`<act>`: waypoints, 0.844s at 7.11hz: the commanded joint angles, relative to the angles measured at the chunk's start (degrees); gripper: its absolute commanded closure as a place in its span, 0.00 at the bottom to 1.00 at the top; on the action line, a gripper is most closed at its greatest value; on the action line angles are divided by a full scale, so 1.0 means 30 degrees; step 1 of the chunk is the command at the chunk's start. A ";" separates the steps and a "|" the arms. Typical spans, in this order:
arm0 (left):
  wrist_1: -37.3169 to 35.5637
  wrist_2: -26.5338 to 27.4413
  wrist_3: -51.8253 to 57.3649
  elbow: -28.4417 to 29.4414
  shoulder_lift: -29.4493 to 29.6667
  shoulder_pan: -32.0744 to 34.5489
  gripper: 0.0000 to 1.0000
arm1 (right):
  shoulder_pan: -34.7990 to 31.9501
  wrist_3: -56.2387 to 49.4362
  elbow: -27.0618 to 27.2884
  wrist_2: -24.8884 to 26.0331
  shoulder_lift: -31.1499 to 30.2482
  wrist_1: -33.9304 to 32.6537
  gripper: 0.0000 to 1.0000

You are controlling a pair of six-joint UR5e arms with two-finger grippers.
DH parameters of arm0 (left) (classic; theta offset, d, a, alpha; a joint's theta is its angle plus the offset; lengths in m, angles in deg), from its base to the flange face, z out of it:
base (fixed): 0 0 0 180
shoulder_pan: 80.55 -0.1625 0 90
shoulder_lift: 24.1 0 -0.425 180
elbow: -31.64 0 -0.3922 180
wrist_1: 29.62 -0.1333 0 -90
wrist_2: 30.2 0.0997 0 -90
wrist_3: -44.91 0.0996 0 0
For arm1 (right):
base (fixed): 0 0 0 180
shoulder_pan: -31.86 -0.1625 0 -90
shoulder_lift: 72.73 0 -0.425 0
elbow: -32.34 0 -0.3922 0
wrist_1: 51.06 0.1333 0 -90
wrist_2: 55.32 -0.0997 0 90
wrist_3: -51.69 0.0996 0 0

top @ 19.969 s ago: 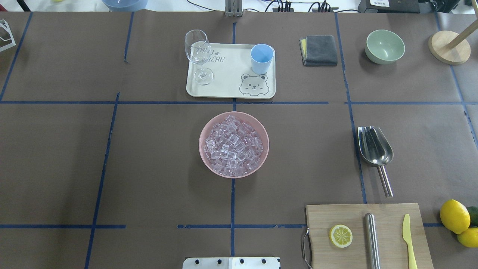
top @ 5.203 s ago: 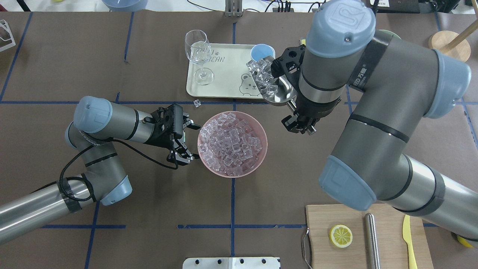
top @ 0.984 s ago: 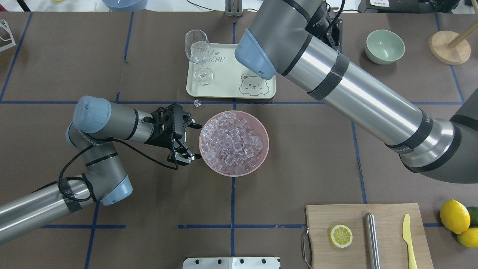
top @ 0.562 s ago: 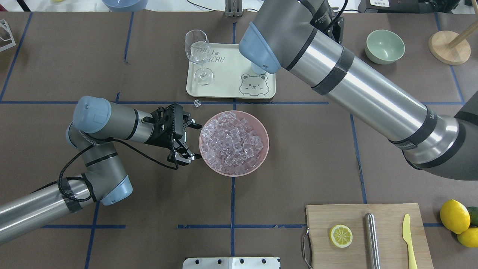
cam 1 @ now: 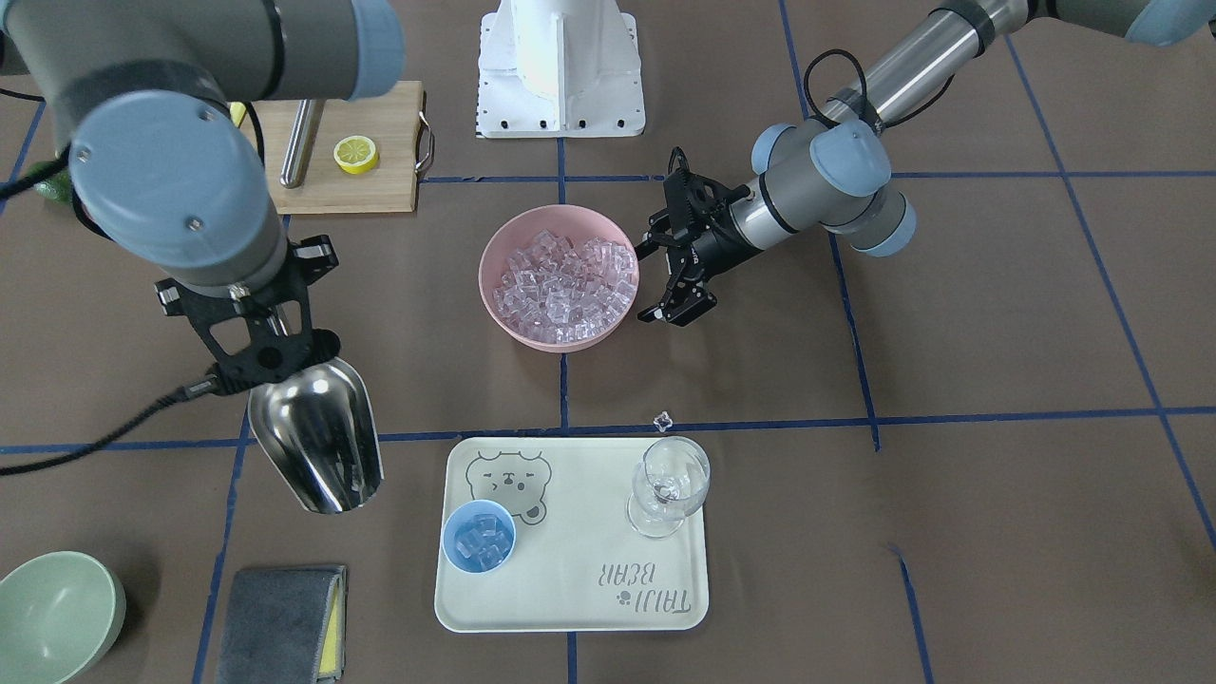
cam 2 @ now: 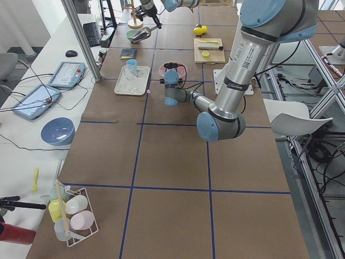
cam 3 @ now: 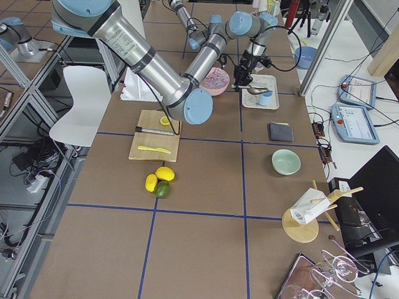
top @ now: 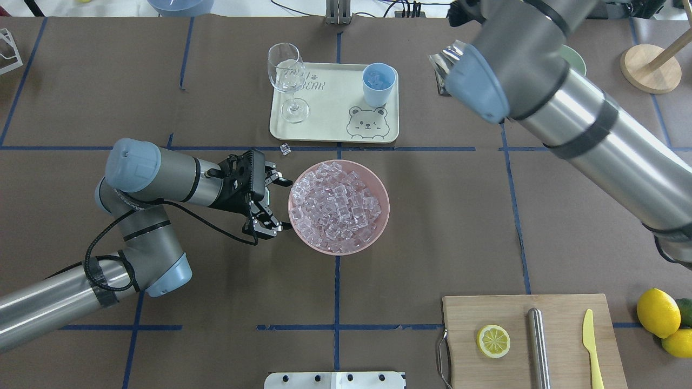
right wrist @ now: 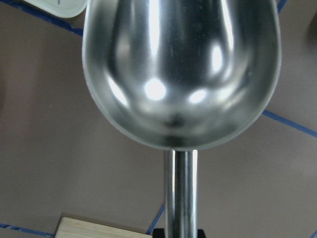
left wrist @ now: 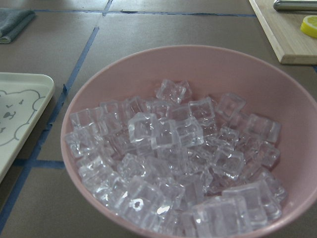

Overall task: Put ice in cup with scoop
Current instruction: 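Carry the empty scoop back toward its spot beside the bowl, then lower the scoop onto the table and open the right gripper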

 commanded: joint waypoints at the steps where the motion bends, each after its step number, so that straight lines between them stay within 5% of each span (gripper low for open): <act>1: 0.0052 0.0000 0.0000 -0.0012 0.0000 0.0000 0.00 | -0.0072 0.4039 0.6685 -0.0238 -0.5254 0.0165 1.00; 3: 0.0052 0.0000 0.0000 -0.0012 0.0000 0.0000 0.00 | 0.0046 0.7396 0.7999 -0.0240 -0.8598 0.4389 1.00; 6: 0.0052 0.0000 0.0000 -0.0012 0.0000 0.0000 0.00 | 0.0250 1.0156 0.7857 -0.1928 -1.5802 1.3967 1.00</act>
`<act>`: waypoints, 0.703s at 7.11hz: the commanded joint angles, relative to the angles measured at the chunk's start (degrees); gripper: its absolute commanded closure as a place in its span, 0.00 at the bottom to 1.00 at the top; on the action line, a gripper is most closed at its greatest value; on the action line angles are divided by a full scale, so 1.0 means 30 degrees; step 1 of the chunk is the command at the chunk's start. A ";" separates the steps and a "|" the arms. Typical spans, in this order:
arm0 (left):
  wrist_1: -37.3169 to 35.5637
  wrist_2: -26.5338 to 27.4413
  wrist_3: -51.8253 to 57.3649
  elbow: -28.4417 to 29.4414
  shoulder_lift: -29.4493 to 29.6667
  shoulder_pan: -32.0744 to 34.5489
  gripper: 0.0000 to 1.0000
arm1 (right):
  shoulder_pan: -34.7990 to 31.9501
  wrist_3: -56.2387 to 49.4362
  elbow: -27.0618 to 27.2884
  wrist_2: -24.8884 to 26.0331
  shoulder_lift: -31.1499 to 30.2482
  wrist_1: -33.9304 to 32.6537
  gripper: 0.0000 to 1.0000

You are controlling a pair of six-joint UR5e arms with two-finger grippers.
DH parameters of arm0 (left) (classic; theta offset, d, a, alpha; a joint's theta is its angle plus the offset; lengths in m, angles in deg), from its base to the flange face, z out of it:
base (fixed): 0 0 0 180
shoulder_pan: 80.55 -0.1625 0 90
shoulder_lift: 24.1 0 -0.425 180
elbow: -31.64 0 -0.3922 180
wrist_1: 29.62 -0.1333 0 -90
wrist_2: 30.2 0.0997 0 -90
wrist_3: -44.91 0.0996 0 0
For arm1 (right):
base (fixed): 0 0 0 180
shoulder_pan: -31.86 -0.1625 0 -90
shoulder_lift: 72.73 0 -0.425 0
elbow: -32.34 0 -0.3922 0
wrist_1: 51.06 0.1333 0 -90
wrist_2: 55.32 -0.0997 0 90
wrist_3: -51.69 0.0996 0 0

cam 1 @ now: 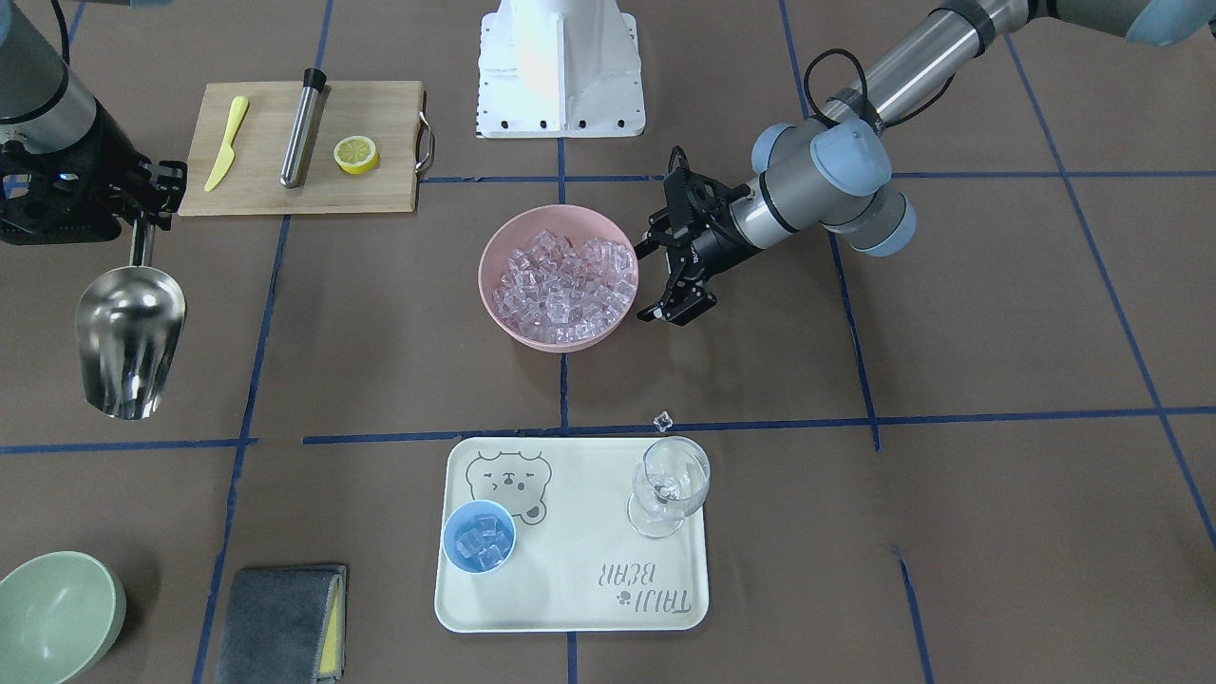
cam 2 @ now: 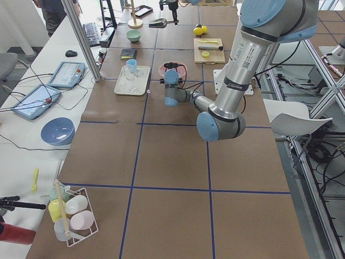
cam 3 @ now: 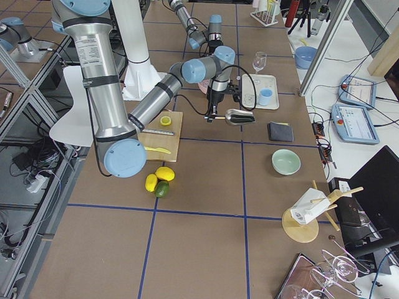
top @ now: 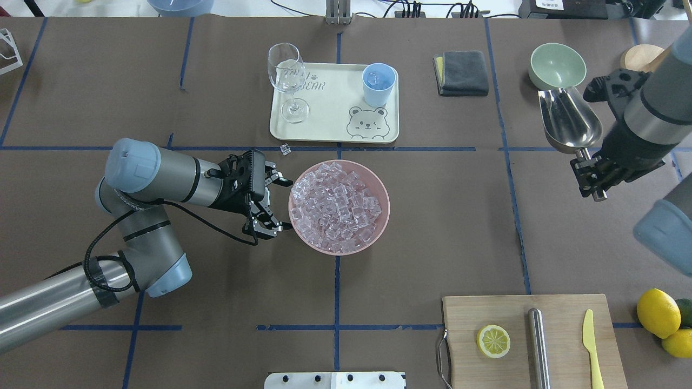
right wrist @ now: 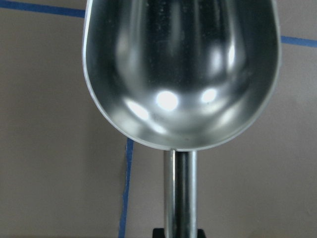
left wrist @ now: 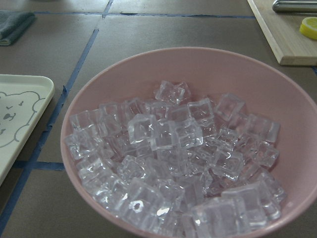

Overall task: Put ice in cup with scoop
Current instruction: 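Lower the scoop onto the table and open the right gripper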

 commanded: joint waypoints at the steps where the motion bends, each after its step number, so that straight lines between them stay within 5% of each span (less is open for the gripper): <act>1: 0.0000 0.0000 0.0000 0.0000 0.0000 0.0000 0.00 | 0.0259 0.1278 -0.0618 -0.1664 -0.4199 0.5624 1.00; 4: 0.0030 0.0000 -0.0030 -0.0029 0.0000 0.0000 0.00 | 0.2681 0.5652 -0.3893 -0.0942 -0.5415 1.3497 1.00; 5: 0.0030 0.0000 -0.0001 -0.0029 0.0000 0.0000 0.00 | 0.3649 0.6660 -0.4108 -0.0388 -0.5270 1.4221 1.00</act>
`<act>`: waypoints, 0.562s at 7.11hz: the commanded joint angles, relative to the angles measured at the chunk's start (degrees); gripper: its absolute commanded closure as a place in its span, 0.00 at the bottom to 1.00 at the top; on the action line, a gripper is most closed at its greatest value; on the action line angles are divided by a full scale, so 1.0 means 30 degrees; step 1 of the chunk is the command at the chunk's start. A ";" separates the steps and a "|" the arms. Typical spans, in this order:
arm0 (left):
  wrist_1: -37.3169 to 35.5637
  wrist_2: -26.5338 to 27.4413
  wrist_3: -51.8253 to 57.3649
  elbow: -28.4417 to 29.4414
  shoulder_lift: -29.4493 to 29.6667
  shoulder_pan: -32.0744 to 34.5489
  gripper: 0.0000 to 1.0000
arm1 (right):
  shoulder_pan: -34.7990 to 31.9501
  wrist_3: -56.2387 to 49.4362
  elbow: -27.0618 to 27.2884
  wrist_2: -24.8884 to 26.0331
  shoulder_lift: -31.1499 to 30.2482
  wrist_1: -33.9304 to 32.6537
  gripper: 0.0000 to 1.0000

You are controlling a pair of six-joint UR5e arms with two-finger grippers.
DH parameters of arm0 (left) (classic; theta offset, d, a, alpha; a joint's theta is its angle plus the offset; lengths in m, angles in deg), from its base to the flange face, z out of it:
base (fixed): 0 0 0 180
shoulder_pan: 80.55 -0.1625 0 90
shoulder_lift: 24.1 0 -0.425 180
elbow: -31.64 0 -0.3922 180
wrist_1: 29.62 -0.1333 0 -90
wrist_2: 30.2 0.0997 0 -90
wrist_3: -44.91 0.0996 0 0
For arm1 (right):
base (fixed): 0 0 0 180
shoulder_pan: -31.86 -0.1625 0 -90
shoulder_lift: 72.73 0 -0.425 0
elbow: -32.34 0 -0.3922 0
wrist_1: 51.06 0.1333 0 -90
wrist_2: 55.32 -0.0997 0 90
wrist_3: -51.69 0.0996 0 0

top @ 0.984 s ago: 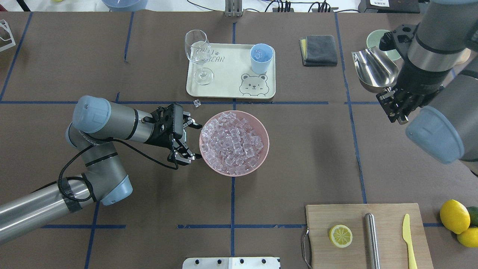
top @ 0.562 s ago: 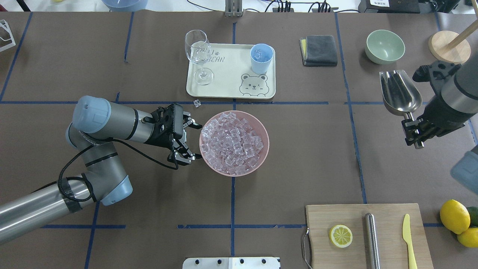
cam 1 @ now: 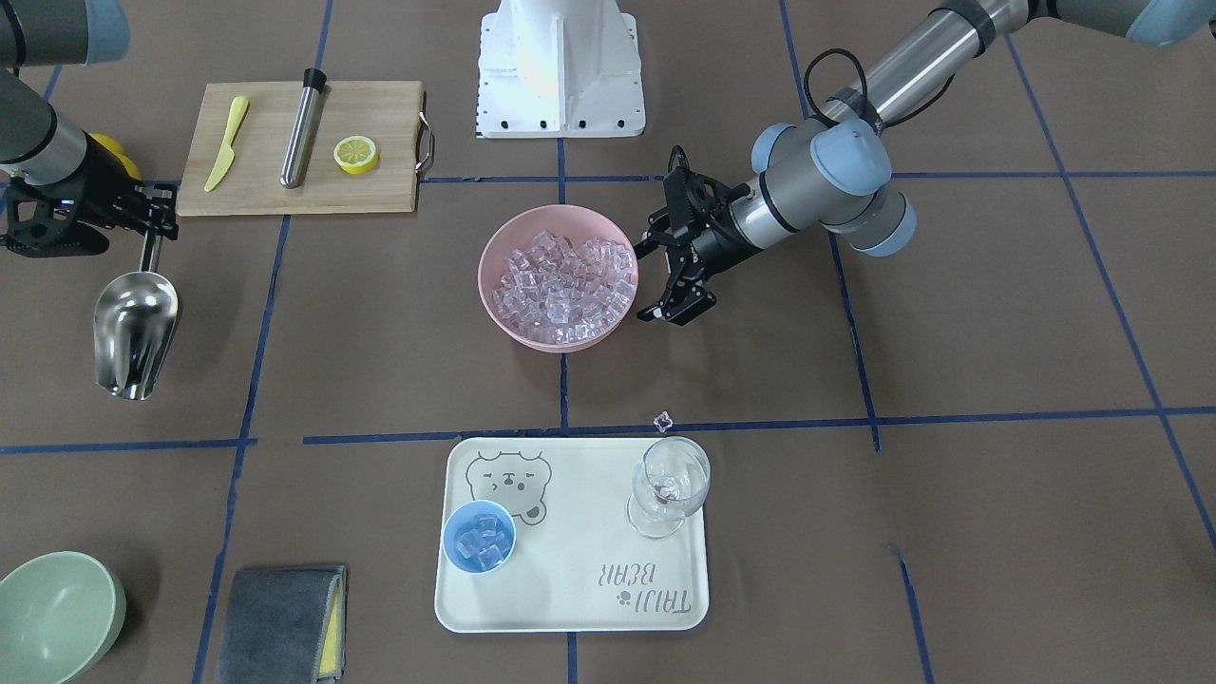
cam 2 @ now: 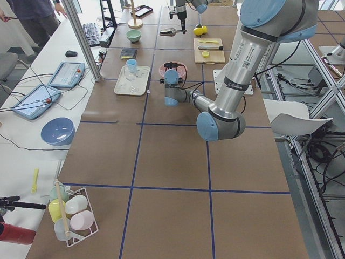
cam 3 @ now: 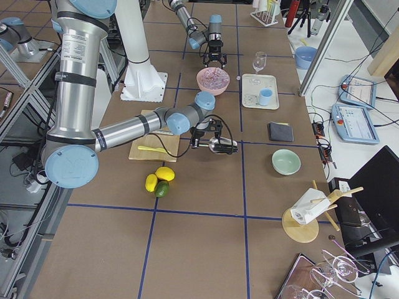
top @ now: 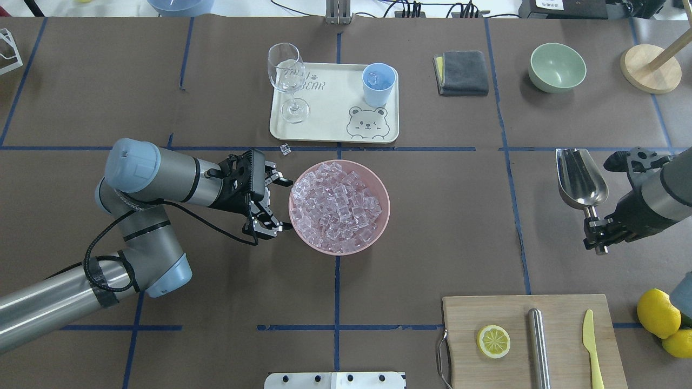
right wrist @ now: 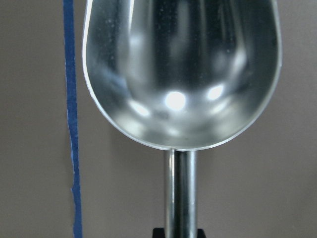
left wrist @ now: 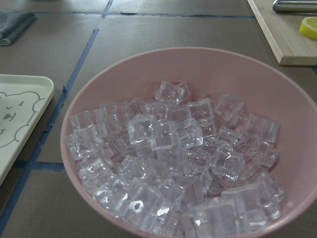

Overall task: Put ice in cup with scoop
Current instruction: 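Lower the scoop onto the table and open the right gripper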

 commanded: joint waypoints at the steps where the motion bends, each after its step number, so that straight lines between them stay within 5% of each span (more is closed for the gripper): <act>1: 0.0002 0.0000 0.0020 -0.0005 -0.0028 0.0000 0.00 | 0.1667 0.1770 -0.0755 0.0562 -0.0042 0.2070 1.00; 4: 0.0002 0.0000 0.0020 -0.0005 -0.0029 0.0000 0.00 | 0.2869 0.1800 -0.0784 0.0911 0.0306 0.2012 1.00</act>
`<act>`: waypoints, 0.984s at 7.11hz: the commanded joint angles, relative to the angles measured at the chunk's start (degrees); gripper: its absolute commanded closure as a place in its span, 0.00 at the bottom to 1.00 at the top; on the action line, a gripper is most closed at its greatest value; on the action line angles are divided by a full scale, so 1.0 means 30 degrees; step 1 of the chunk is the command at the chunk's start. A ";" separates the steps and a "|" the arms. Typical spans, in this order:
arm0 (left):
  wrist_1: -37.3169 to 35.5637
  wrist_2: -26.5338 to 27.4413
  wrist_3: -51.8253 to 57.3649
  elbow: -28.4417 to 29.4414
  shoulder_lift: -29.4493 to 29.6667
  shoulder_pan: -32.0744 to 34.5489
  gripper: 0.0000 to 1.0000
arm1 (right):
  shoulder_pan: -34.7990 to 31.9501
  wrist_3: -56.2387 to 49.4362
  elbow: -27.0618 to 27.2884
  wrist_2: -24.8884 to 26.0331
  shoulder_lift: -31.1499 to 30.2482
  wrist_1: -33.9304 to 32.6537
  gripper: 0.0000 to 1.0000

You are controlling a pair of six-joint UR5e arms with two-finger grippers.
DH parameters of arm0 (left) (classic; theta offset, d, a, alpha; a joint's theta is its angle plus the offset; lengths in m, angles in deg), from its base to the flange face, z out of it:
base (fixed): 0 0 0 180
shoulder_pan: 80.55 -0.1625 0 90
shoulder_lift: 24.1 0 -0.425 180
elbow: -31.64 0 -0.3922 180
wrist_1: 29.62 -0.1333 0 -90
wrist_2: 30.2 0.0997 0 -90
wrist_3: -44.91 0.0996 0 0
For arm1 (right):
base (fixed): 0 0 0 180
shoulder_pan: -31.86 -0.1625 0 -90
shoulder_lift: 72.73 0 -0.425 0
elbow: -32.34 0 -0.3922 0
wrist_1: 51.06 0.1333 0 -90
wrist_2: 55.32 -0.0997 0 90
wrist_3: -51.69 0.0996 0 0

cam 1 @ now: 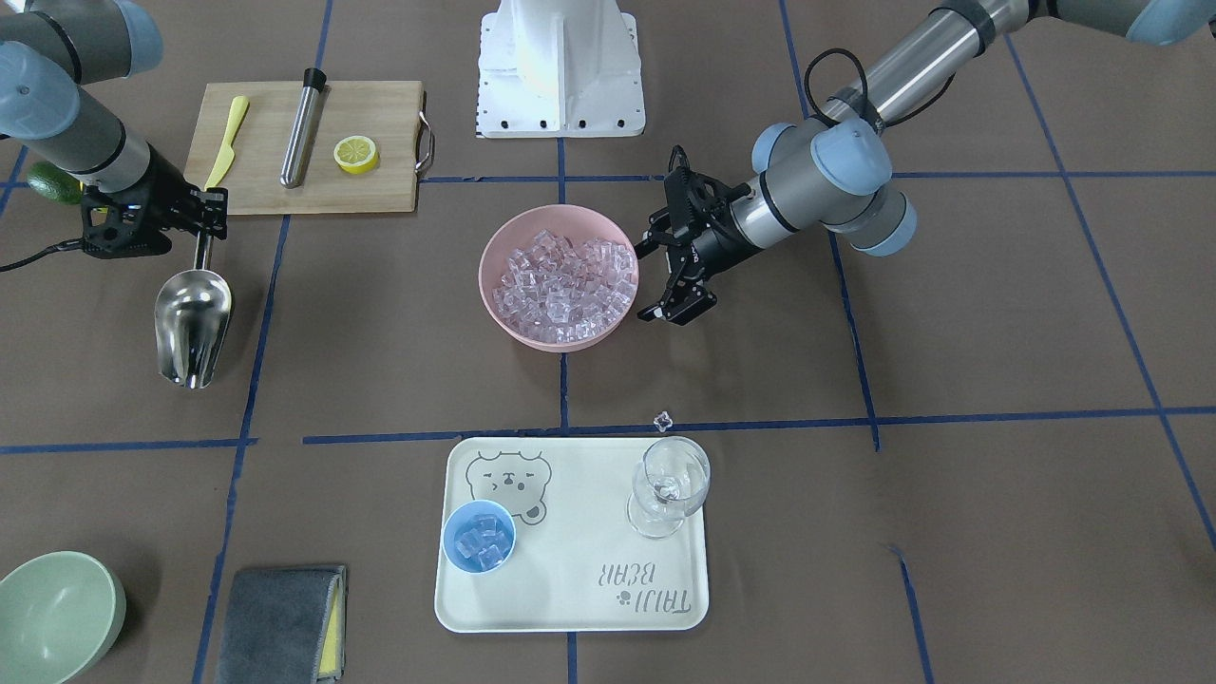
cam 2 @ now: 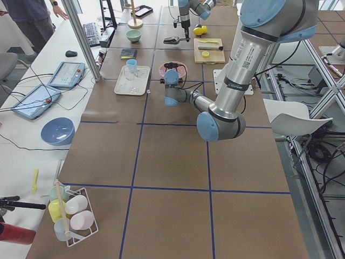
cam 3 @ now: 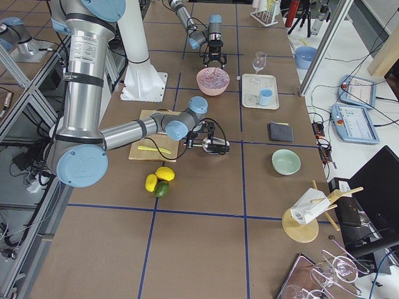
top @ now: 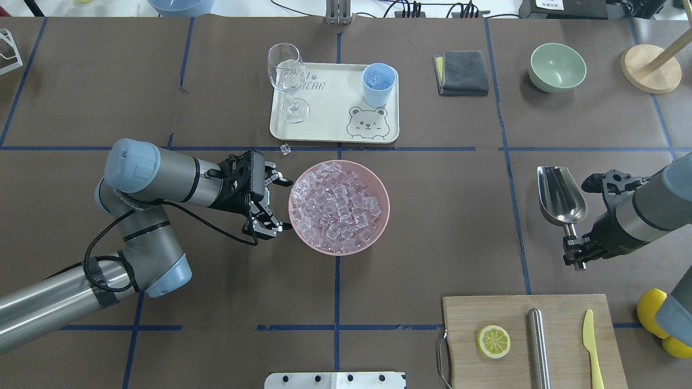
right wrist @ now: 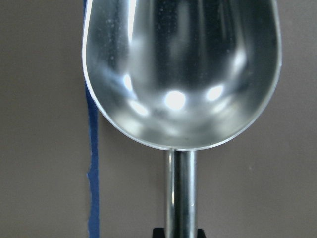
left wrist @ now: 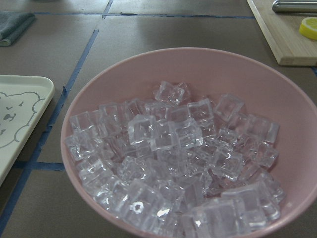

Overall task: Put ice in cup with scoop
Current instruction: 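Lower the scoop onto the table and open the right gripper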

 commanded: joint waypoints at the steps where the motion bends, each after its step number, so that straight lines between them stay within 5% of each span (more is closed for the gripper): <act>1: -0.0022 0.0000 0.0029 0.0000 -0.0031 0.0000 0.00 | 0.0659 0.0013 -0.0059 0.0284 0.0260 -0.0048 1.00; 2: -0.0022 0.0000 0.0030 0.0000 -0.0031 0.0000 0.00 | 0.0689 0.0013 -0.0088 0.0285 0.0261 -0.0077 0.75; 3: -0.0022 0.0000 0.0030 0.0000 -0.0002 0.0000 0.00 | 0.0660 0.0013 -0.0030 0.0546 0.0319 -0.0049 0.01; 7: -0.0022 0.0000 0.0000 0.0000 -0.0060 0.0000 0.00 | -0.1558 -0.0599 0.0060 0.0666 0.0812 -0.0194 0.00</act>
